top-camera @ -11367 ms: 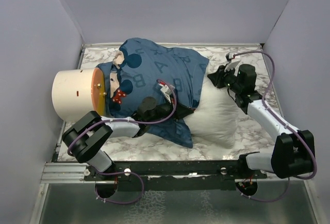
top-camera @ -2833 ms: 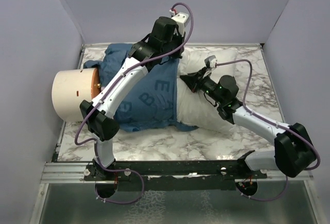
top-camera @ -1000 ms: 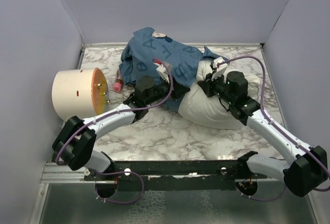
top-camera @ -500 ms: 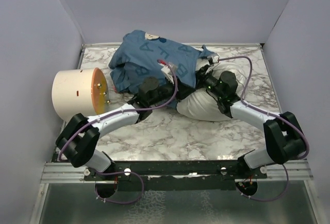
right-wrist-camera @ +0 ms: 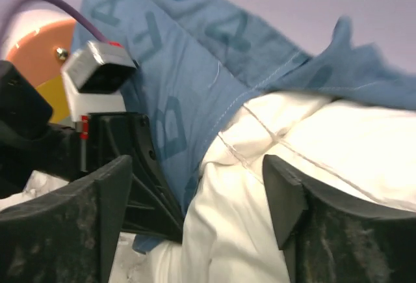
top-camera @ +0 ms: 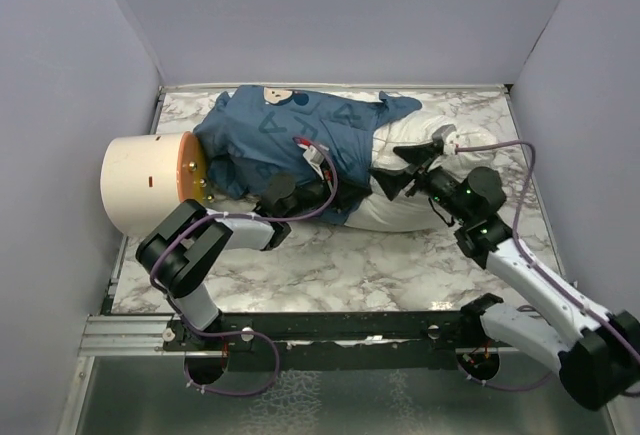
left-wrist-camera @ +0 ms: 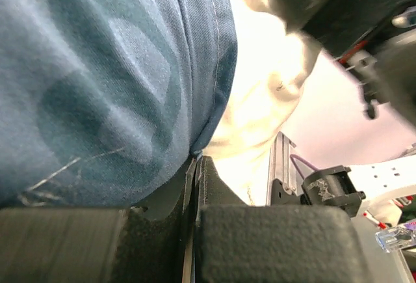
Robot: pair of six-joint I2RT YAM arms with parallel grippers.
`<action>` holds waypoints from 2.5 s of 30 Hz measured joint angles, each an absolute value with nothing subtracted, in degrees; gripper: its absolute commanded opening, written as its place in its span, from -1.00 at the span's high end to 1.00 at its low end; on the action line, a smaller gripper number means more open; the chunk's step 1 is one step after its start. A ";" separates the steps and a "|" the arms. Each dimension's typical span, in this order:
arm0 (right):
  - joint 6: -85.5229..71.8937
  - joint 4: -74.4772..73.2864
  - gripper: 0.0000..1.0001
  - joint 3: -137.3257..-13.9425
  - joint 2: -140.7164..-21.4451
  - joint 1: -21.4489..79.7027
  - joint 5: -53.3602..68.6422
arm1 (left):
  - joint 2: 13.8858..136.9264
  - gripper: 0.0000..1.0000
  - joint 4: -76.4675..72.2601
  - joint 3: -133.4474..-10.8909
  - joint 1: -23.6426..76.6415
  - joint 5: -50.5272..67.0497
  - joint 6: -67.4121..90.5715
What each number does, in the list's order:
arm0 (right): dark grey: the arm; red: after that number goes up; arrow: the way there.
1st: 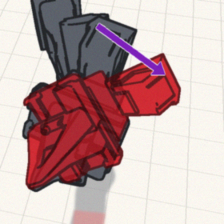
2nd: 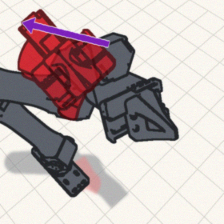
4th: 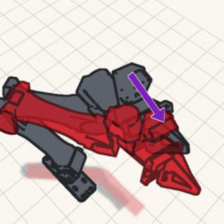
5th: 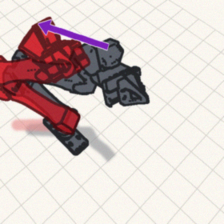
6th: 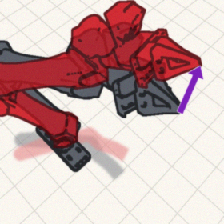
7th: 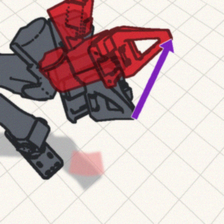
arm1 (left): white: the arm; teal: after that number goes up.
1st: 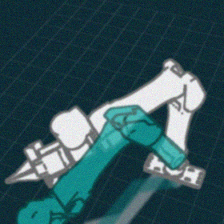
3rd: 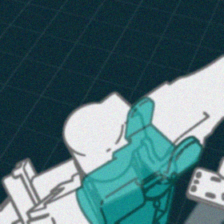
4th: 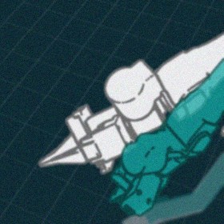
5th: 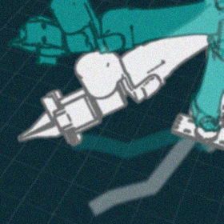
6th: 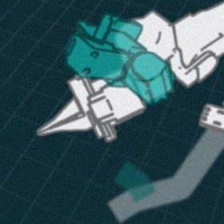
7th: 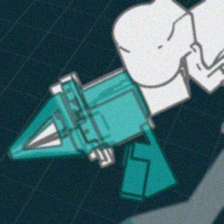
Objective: Put the pillow into the pillowcase
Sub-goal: Stuff the pillow into the pillowcase.
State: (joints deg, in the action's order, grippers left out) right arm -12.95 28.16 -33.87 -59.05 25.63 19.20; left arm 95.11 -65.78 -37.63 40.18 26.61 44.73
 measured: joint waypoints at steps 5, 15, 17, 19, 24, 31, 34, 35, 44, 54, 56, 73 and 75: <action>-6.42 12.19 -1.00 -43.24 -49.50 25.39 16.53 | 97.23 1.00 -67.90 -39.40 38.41 29.36 45.67; -6.46 -8.32 -1.00 -49.67 -45.04 22.37 -0.82 | 96.03 1.00 -60.58 -43.92 37.60 30.46 43.92; -7.90 -11.44 -0.99 -46.96 -41.78 22.17 -4.51 | 94.98 1.00 -57.65 -45.10 37.60 30.55 42.89; -9.43 -13.47 -0.98 -45.43 -39.13 22.15 -7.99 | 94.26 1.00 -55.13 -46.13 37.60 30.59 41.93; -13.04 -13.63 -0.94 -42.06 -35.53 22.13 -15.88 | 93.32 1.00 -50.02 -48.71 37.50 30.63 39.92; -19.77 -5.85 -0.72 -30.92 -40.03 21.50 -15.44 | 92.86 1.00 -45.21 -52.58 37.45 31.33 39.13; -21.06 2.90 -0.01 -28.97 -47.62 20.97 -11.64 | 92.77 1.00 -42.57 -55.20 37.45 31.81 38.59; -20.99 6.79 0.35 -29.10 -51.22 20.80 -9.87 | 92.79 1.00 -40.91 -56.88 37.45 31.94 38.09; -23.16 22.85 0.99 -41.50 -71.90 18.35 4.10 | 103.66 1.00 -21.43 -89.97 34.50 31.70 31.44; -22.31 15.40 0.91 -43.46 -61.87 19.46 7.53 | 112.44 1.00 -20.64 -100.51 33.56 32.32 34.85; -22.81 16.25 0.54 -39.24 -60.18 19.97 7.33 | 112.44 0.84 -24.40 -95.35 33.67 32.32 36.53; -13.47 4.21 -1.00 -38.48 -43.48 21.02 18.63 | 78.06 -0.84 -9.96 -69.17 35.11 16.62 14.55; -12.29 3.40 -1.00 -39.92 -43.88 21.06 21.17 | 73.06 -0.79 -9.28 -64.29 33.76 16.38 14.70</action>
